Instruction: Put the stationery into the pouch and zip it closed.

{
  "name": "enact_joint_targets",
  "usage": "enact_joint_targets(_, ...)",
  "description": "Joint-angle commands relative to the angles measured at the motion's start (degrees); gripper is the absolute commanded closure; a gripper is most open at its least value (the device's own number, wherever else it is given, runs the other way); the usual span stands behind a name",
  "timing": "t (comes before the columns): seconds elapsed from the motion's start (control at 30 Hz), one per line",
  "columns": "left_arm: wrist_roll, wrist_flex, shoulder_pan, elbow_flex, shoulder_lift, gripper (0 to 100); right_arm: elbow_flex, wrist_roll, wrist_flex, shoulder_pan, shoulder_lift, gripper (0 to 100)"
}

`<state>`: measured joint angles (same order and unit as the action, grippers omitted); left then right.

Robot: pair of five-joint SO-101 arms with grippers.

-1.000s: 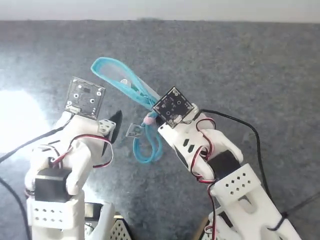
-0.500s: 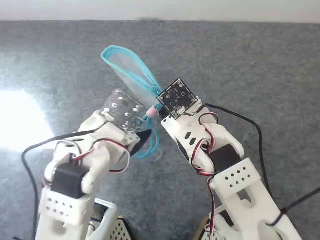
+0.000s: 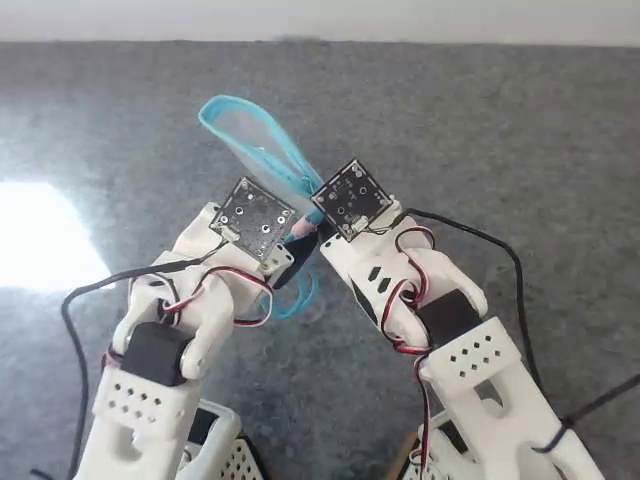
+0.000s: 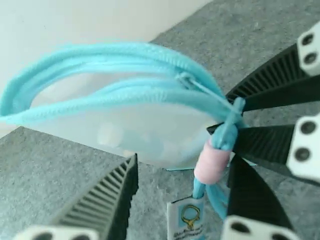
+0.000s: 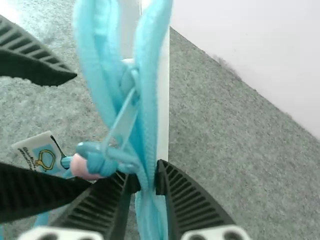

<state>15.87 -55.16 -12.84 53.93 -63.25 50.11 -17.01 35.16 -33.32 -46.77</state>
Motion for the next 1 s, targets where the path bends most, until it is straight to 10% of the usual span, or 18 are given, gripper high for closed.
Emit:
enact_joint_targets(0.0,0.4,4.4,-1.4,2.0,0.2,73,-2.2,0.4,0.6,-0.8,0.8,99.1)
enact_joint_targets(0.77,-1.2,8.4,-1.8,3.3,0.1,86,-2.2,1.7,1.5,-0.8,0.8,99.1)
enact_joint_targets(0.97,-1.5,7.0,-2.8,3.7,0.1,75,-2.2,1.7,1.6,-0.7,0.3,99.1)
